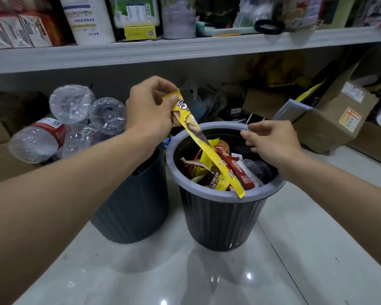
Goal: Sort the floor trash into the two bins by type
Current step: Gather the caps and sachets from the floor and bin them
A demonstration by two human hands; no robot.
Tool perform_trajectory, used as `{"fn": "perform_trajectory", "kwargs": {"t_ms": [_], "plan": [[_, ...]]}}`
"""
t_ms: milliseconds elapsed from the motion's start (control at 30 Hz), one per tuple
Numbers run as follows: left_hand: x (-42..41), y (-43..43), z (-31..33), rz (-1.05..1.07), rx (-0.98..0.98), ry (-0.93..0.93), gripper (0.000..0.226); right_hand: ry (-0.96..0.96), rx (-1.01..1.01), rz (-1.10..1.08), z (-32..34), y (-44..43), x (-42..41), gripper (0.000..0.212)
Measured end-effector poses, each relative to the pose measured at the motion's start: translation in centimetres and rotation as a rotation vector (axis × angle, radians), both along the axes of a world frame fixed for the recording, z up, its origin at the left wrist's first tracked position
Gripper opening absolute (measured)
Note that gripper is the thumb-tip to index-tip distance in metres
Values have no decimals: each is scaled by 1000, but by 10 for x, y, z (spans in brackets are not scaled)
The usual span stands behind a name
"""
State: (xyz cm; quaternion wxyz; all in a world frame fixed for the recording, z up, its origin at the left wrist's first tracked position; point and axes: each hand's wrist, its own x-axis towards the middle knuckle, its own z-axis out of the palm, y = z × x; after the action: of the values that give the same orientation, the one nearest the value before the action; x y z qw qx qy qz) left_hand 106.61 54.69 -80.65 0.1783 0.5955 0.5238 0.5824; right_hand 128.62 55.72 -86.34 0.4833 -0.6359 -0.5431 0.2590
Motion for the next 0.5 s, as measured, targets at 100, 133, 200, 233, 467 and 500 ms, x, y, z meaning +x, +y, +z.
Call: {"fn": "perform_trajectory", "kwargs": {"t_ms": [100, 133, 200, 233, 467, 500], "plan": [[3, 15, -16, 53, -39, -32, 16, -31, 1, 10, 0, 5, 1, 38], [5, 20, -21, 69, -60, -50, 15, -40, 1, 13, 0, 6, 2, 37], [9, 24, -30, 78, -114, -73, 13, -58, 8, 16, 1, 9, 4, 36], [12, 26, -35, 72, -144, -72, 12, -66, 10, 18, 1, 11, 4, 35], [11, 16, -49, 58, -229, 329, 16, -145, 12, 61, -1, 8, 0, 40], [9, 12, -47, 49, -232, 373, 19, -161, 18, 66, -1, 6, -2, 41]]}}
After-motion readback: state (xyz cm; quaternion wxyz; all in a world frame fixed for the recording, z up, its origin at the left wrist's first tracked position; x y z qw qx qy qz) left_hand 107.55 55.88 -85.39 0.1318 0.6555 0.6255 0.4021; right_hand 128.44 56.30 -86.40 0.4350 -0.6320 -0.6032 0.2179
